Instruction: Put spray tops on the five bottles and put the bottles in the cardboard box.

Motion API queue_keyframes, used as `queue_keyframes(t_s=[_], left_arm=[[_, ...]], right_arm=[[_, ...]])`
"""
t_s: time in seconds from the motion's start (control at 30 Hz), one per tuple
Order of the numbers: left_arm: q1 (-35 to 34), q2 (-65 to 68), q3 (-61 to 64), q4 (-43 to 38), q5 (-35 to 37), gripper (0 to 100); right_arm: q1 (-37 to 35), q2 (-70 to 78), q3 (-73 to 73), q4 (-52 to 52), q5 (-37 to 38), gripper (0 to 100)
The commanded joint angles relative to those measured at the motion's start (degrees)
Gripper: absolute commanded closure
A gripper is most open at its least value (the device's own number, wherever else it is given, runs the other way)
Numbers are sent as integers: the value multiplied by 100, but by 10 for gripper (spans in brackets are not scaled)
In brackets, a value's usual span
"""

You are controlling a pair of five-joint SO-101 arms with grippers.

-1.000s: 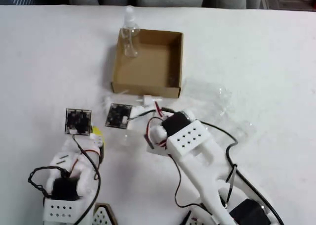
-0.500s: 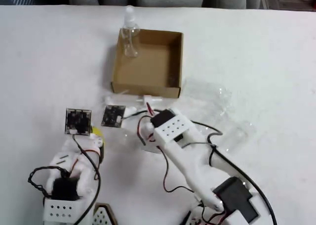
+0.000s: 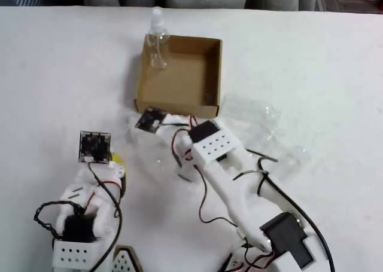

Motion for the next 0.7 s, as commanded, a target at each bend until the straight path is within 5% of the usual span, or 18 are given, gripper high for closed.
queue_keyframes(t_s=[0.0,0.17,0.67], left_arm=[[-66,-22,-9,-193,44,979],[-66,-22,-9,-149,79,979],[-154,-40,-9,-53,88,979]], right_arm=[[-479,48,-316,1086,-255,943],[-1051,277,-202,1138,-466,858],[-382,171,-185,-66,-967,793]])
